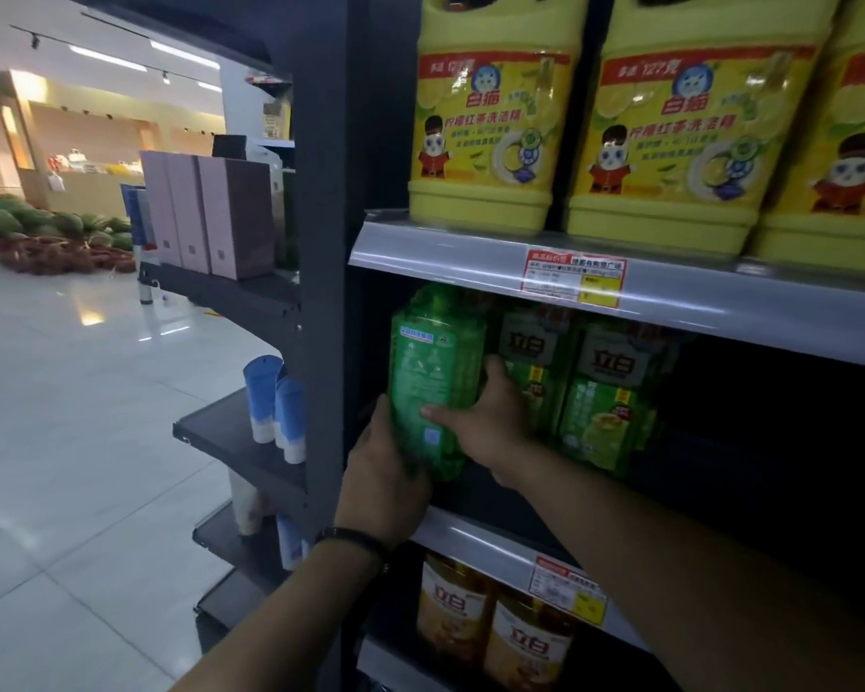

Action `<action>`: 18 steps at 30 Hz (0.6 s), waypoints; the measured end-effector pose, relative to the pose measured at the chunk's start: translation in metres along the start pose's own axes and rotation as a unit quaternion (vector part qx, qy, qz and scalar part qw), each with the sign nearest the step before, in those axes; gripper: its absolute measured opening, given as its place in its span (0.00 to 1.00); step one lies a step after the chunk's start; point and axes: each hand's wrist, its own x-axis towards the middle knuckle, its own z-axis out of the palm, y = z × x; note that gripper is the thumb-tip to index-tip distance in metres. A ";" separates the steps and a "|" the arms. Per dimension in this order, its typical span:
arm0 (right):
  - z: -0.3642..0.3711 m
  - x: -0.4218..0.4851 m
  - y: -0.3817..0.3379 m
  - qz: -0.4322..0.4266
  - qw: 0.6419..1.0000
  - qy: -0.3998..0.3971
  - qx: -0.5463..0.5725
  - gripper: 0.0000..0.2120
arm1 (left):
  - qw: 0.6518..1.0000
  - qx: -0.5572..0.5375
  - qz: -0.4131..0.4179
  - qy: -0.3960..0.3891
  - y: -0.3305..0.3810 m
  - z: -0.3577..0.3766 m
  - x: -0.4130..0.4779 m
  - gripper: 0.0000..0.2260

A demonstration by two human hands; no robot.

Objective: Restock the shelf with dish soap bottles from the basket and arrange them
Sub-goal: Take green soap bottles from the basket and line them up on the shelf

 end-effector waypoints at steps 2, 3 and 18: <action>0.003 0.003 -0.001 0.009 1.000 -0.003 -0.001 0.33 | 1.000 0.017 -0.005 0.000 0.000 0.001 -0.003 0.26; 0.003 0.005 -0.002 0.014 1.000 -0.004 -0.004 0.33 | 1.000 0.024 -0.010 -0.002 0.001 0.002 -0.005 0.26; -0.098 -0.133 -0.010 0.019 0.995 -0.051 -0.087 0.13 | 0.978 0.190 0.041 -0.075 0.061 -0.016 -0.103 0.15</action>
